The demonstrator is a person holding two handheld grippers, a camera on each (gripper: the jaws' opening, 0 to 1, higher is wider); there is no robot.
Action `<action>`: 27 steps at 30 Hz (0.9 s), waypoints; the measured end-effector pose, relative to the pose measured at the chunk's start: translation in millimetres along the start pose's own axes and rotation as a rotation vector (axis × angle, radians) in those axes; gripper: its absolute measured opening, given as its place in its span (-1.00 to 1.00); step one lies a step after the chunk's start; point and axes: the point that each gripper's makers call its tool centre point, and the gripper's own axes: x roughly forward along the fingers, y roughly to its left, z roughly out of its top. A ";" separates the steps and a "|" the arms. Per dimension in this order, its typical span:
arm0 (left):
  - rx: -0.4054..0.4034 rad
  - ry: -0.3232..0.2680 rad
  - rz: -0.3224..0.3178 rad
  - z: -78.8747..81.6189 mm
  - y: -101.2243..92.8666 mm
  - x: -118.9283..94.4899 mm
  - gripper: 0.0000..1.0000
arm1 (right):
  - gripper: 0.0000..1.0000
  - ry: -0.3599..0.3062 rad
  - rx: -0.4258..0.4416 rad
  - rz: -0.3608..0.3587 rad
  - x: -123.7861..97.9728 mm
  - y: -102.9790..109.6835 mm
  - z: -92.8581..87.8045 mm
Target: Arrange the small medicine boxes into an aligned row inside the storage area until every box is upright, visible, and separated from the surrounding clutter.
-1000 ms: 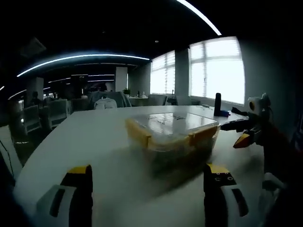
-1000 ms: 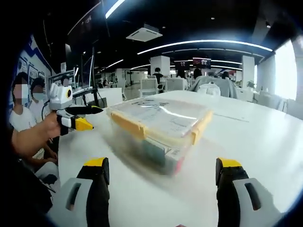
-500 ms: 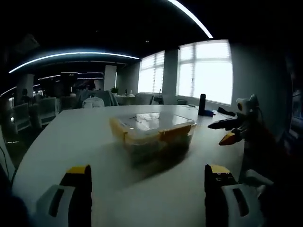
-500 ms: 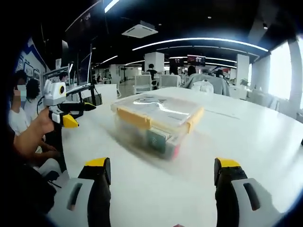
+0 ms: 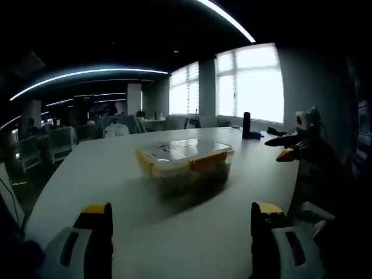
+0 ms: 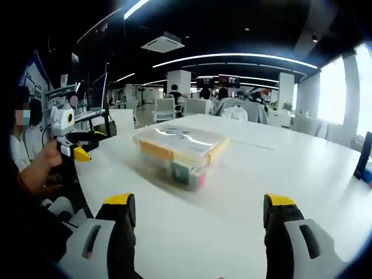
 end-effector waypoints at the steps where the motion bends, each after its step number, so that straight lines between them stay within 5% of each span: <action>1: -0.005 0.003 -0.002 -0.5 -0.9 -1.8 0.98 | 0.79 0.003 0.012 0.001 -2.9 -0.2 -1.2; 5: 0.014 0.017 -0.005 -2.7 -5.3 -11.0 0.86 | 0.75 -0.010 0.006 -0.012 -10.3 -0.2 -1.6; 7: 0.026 0.007 0.005 -1.2 -6.4 -16.7 0.83 | 0.70 -0.095 -0.007 -0.021 -13.9 -2.5 9.5; 14: 0.042 0.016 -0.003 -3.4 -14.4 -33.4 0.84 | 0.78 -0.092 0.054 0.004 -29.2 -2.2 5.0; 27: 0.068 0.011 -0.003 1.4 -26.9 -55.7 0.84 | 0.77 -0.058 0.018 0.033 -36.7 13.4 0.3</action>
